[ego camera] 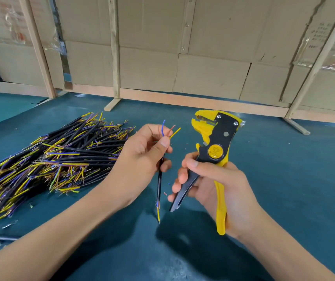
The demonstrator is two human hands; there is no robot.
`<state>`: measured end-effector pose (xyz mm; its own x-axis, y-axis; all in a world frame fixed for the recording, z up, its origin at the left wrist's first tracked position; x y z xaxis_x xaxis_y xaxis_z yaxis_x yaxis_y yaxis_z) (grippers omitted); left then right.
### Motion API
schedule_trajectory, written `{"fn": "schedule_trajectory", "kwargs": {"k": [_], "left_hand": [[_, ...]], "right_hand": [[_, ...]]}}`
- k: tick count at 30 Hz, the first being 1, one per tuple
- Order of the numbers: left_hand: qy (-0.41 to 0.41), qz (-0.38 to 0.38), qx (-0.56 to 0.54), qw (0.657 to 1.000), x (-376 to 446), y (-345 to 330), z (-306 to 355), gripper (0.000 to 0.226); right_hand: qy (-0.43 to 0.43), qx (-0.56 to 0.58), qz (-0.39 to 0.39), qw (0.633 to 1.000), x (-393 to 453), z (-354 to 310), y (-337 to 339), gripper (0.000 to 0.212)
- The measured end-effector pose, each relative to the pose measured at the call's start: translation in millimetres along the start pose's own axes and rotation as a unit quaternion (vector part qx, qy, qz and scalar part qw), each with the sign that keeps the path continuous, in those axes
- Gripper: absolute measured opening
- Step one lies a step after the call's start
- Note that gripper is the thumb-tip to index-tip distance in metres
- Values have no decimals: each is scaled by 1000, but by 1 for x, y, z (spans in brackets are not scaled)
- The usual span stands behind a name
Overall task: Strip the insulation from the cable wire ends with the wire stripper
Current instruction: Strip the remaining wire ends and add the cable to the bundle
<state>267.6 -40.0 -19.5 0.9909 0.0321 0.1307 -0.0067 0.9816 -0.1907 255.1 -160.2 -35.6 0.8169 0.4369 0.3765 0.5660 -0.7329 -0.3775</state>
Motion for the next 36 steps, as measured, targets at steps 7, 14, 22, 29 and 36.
{"fn": "schedule_trajectory", "kwargs": {"k": [7, 14, 22, 29, 36], "left_hand": [[-230, 143, 306, 913, -29, 0, 45, 17], [-334, 206, 408, 824, -42, 2, 66, 14], [-356, 200, 394, 824, -47, -1, 71, 13], [-346, 177, 385, 837, -48, -7, 68, 16], [-350, 174, 382, 838, -51, -8, 70, 16]], "right_hand": [[-56, -1, -91, 994, -10, 11, -17, 10], [-79, 23, -142, 986, -17, 13, -32, 15], [-83, 30, -137, 987, -16, 13, -31, 15], [-82, 32, -143, 986, -15, 13, -29, 13], [-76, 29, -143, 986, -14, 11, -27, 13]]}}
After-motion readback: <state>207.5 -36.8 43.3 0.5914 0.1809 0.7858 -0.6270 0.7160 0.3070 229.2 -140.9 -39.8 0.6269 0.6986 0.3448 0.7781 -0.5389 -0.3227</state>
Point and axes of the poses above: each hand's wrist, its own x-axis towards the middle knuckle, its own y-axis out of the back of the hand, z = x × y, the point moved 10 cm from there along x, towards the middle knuckle, and after that the axes turned 15 degrees about y, right-handed, at the moved point
